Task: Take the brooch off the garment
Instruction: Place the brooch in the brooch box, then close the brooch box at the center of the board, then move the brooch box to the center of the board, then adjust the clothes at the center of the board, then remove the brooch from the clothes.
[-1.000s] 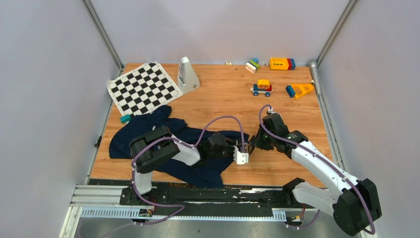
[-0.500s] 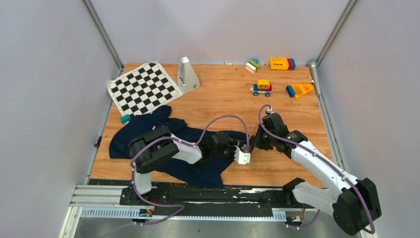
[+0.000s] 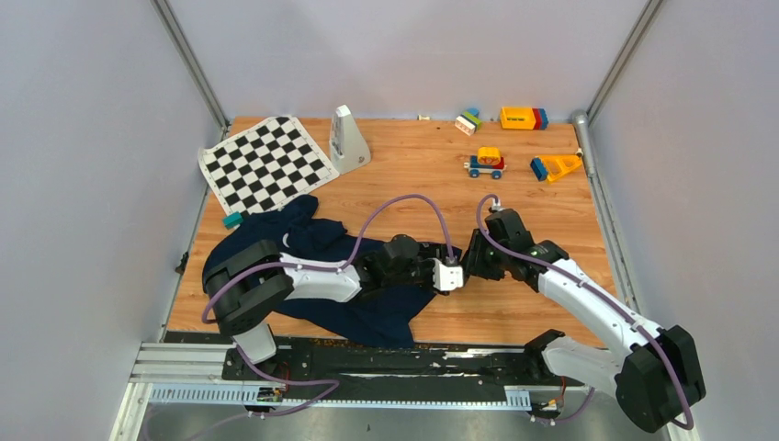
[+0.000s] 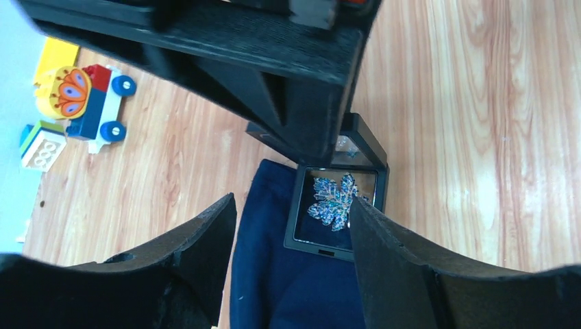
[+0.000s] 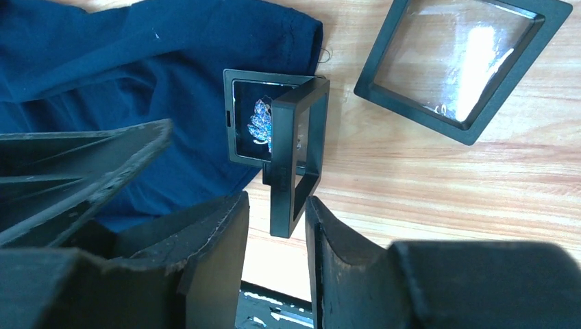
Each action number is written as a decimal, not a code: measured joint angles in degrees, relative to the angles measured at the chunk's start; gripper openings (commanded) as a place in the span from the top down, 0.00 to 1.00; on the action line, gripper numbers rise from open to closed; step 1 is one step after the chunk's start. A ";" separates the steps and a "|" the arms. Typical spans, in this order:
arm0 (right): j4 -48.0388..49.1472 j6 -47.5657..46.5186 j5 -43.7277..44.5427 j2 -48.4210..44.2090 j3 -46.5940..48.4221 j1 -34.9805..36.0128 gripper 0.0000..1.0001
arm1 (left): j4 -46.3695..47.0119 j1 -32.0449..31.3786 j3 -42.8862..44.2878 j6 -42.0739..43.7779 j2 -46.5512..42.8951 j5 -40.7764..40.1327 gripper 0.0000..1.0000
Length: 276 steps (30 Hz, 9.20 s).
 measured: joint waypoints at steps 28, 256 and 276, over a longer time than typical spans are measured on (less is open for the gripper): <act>2.19 -0.37 -5.51 -0.04 -0.04 -4.07 0.94 | -15.06 6.29 4.63 -25.94 3.69 0.02 1.00; 61.79 7.04 -37.40 20.28 9.64 18.49 0.41 | -58.66 52.04 -0.15 -60.33 -58.84 42.36 1.00; 78.20 20.70 -44.65 28.22 7.58 18.49 0.57 | -54.80 51.30 -3.30 -61.64 -65.33 40.61 1.00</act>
